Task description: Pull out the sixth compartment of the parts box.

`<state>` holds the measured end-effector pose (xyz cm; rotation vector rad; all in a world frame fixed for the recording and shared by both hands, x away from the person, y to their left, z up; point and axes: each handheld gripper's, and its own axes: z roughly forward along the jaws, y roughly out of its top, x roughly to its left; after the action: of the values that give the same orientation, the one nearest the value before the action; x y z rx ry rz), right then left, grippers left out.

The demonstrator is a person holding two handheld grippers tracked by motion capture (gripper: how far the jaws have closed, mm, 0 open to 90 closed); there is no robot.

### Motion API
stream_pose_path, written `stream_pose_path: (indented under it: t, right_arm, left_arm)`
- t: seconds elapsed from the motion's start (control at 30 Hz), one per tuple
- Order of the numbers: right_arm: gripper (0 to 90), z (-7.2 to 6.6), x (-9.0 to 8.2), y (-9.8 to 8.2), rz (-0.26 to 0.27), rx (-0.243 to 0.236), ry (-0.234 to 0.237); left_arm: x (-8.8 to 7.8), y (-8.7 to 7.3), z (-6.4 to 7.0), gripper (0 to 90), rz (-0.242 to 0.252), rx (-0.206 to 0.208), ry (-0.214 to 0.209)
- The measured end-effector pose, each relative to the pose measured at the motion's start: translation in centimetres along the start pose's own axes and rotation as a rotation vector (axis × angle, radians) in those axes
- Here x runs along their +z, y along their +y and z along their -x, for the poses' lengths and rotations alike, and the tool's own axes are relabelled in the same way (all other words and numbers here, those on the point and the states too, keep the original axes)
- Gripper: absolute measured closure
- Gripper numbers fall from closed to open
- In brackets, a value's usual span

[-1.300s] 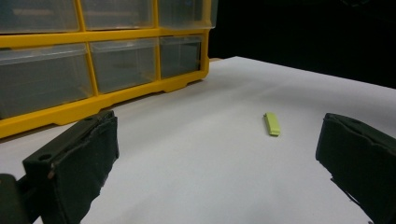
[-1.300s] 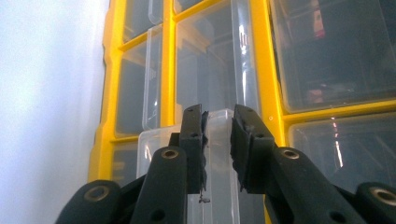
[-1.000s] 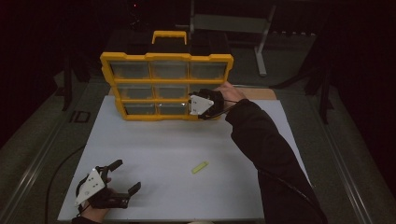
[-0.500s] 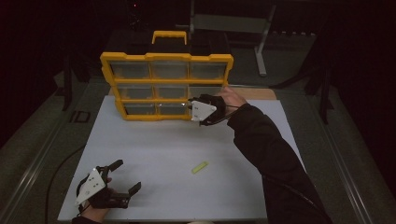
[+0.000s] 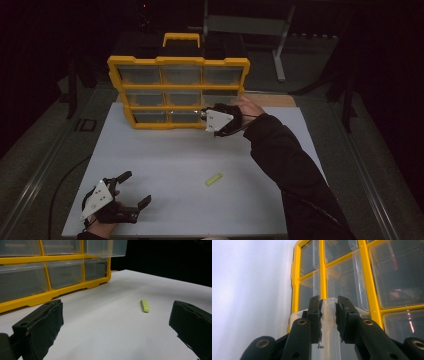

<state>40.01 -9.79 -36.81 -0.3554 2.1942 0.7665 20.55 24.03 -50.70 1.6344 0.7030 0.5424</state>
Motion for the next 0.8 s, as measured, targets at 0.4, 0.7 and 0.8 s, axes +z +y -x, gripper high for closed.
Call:
stream_pose_path:
  t: [0.4, 0.7, 0.8]
  right_arm:
    - [36.3, -0.3, 0.5, 0.4, -0.083, 0.086, 0.014]
    - [9.2, 1.1, 0.1, 0.0, -0.073, 0.343, 0.04]
    - [9.2, 1.8, -0.6, -0.1, -0.023, 0.419, 0.016]
  left_arm:
    - [0.0, 0.0, 0.0, 0.3, -0.006, -0.007, -0.008]
    - [0.0, 0.0, 0.0, 0.3, -0.005, -0.004, -0.006]
    - [0.0, 0.0, 0.0, 0.3, -0.006, -0.003, -0.004]
